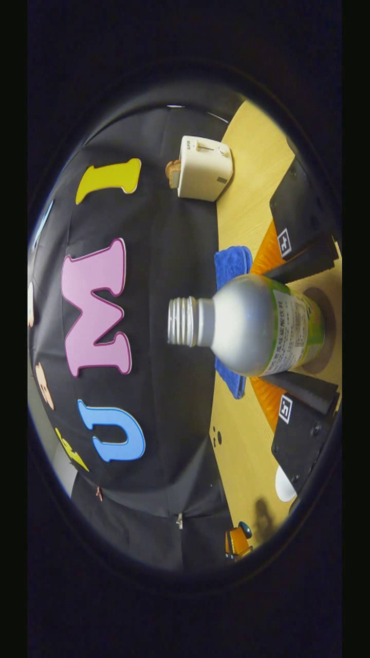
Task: Open the teacup lid with one hand, grasp the water bottle and pour water into the teacup with the other hand; after pouring, place the water bottle on the coaster and then close the teacup lid.
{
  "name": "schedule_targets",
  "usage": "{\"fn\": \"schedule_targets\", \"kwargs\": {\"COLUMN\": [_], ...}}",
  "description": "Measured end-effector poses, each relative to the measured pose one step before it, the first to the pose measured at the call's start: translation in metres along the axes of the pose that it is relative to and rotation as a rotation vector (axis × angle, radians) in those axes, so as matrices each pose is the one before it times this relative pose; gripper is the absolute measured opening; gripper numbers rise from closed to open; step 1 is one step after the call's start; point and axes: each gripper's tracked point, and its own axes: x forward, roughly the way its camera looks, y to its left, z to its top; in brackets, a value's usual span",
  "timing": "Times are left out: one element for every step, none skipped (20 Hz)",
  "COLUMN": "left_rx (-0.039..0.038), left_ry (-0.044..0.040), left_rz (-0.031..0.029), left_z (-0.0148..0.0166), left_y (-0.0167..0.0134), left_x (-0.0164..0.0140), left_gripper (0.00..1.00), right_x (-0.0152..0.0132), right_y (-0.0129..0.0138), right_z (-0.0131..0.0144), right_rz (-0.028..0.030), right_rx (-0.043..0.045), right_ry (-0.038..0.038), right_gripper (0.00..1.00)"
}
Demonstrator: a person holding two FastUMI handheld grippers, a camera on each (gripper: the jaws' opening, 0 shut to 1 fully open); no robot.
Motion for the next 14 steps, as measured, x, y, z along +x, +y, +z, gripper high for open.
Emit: {"fn": "schedule_targets", "kwargs": {"left_rx": [0.0001,0.0001,-0.00012,0.00004,0.00012,-0.00005,-0.00006,0.00005,0.00006,-0.00007,-0.00003,-0.00008,-0.00006,-0.00006], "left_ry": [-0.00007,0.00007,0.00013,-0.00008,0.0,-0.00002,0.00003,0.00008,0.00001,-0.00012,-0.00001,0.00003,0.00008,0.00007], "left_rz": [0.0003,0.00011,0.00003,-0.00003,0.00014,0.00006,-0.0002,0.00002,0.00007,0.00003,-0.00001,-0.00006,0.00014,0.00012], "left_z": [0.00016,0.00023,-0.00056,0.00043,-0.00026,0.00033,-0.00032,0.00037,-0.00032,0.00024,-0.00042,0.00025,-0.00031,0.00089], "left_y": [-0.00017,-0.00063,0.0,0.00043,-0.00058,0.00011,0.00011,-0.00001,0.00009,0.00006,0.00014,0.00016,-0.00006,0.00017], "left_x": [-0.00076,0.00088,0.00004,-0.00026,-0.00022,0.00044,0.00029,-0.00033,0.00014,-0.00062,-0.00019,0.00029,0.00058,-0.00011], "left_gripper": [0.32,0.32,0.32,0.32,0.32,0.32,0.32,0.32,0.32,0.32,0.32,0.32,0.32,0.32], "right_x": [-0.00027,-0.00059,0.00038,-0.00028,-0.0008,-0.00051,-0.00069,-0.00112,-0.00193,-0.00348,-0.00315,-0.00406,-0.00492,-0.00563], "right_y": [-0.00032,-0.00032,0.00257,-0.00009,0.0001,-0.00025,0.00029,-0.00019,-0.00018,-0.00312,-0.00386,-0.0021,0.00167,0.00187], "right_z": [0.00098,0.0005,-0.00052,-0.0003,-0.00075,-0.00023,-0.00033,-0.00103,-0.00013,-0.00011,0.00092,0.00271,0.00054,0.00056], "right_rz": [-0.00517,0.00011,0.0035,-0.00049,-0.00096,-0.00029,-0.0012,-0.00014,-0.00369,-0.01516,-0.02334,-0.01435,-0.00343,-0.00049], "right_rx": [-0.00443,-0.00381,-0.0031,-0.00215,-0.00416,-0.00309,0.00128,0.00569,0.00807,0.00393,-0.0054,-0.00929,-0.00968,-0.0081], "right_ry": [-0.0044,-0.00373,-0.00038,0.00128,0.00027,0.00089,0.00288,0.00298,0.00417,0.00098,-0.00558,-0.00658,-0.00283,-0.00343], "right_gripper": [0.81,0.81,0.82,0.82,0.82,0.83,0.84,0.87,0.93,0.99,1.0,1.0,1.0,1.0]}}
